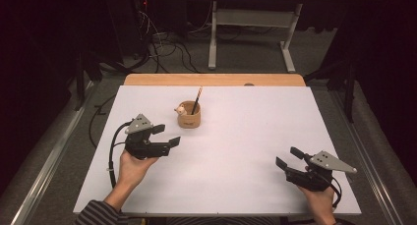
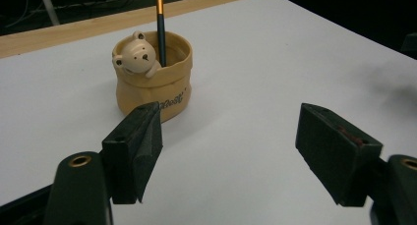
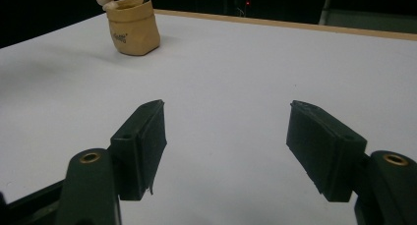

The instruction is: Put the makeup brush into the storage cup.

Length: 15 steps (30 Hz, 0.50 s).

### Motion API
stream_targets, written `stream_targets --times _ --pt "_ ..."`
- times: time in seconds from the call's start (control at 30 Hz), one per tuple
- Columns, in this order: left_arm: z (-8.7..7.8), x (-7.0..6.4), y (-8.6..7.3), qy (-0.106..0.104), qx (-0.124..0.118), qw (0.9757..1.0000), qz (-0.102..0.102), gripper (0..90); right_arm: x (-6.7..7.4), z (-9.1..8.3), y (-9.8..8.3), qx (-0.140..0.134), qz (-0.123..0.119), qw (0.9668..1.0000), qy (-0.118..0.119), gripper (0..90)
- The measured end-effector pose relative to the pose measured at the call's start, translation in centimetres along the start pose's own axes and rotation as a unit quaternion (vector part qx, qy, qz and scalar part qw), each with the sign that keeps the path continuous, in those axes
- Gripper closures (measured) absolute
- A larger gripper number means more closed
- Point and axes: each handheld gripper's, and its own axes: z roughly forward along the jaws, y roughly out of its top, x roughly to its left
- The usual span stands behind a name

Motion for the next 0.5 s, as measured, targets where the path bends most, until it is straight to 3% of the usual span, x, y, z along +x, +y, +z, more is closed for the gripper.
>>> stream_targets --times 0.5 --pt "0.22 0.03 -0.48 -0.001 0.000 1.0000 -0.006 26.6 0.03 0.03 0.01 0.002 -0.001 1.0000 0.000 33.0"
